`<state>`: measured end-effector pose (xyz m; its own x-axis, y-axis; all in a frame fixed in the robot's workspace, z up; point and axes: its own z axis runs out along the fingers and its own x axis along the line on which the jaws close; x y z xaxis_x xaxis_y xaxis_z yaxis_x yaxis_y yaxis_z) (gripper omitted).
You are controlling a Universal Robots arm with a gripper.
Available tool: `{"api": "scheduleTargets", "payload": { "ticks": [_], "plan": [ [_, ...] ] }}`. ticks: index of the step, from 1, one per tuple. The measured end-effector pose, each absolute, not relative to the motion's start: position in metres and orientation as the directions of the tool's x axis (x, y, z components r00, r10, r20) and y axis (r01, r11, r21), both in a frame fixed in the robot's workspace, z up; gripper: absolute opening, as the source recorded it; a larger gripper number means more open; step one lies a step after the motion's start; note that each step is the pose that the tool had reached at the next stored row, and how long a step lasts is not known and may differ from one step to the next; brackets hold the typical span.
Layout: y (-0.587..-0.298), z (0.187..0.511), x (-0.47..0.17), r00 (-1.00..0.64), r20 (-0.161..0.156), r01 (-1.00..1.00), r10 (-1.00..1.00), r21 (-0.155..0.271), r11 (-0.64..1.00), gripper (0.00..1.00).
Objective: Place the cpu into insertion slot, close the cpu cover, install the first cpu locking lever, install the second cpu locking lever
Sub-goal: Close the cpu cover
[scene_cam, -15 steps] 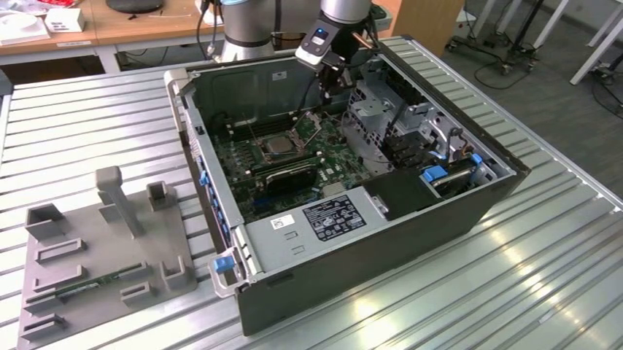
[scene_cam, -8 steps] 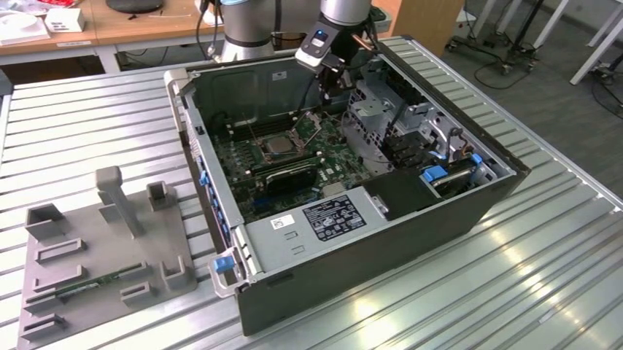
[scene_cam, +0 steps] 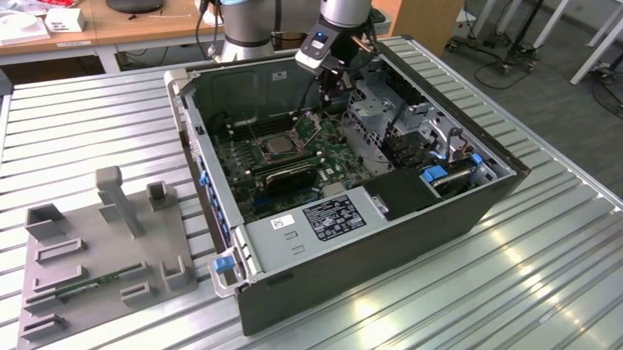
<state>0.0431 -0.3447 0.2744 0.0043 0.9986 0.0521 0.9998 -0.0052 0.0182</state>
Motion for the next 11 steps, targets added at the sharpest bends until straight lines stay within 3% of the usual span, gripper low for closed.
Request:
{"api": "scheduleTargets", "payload": {
  "ticks": [11],
  "plan": [
    [-0.345,0.262,0.043,0.004,0.052,1.000,0.999,0.018,-0.005,0.11]
  ]
}}
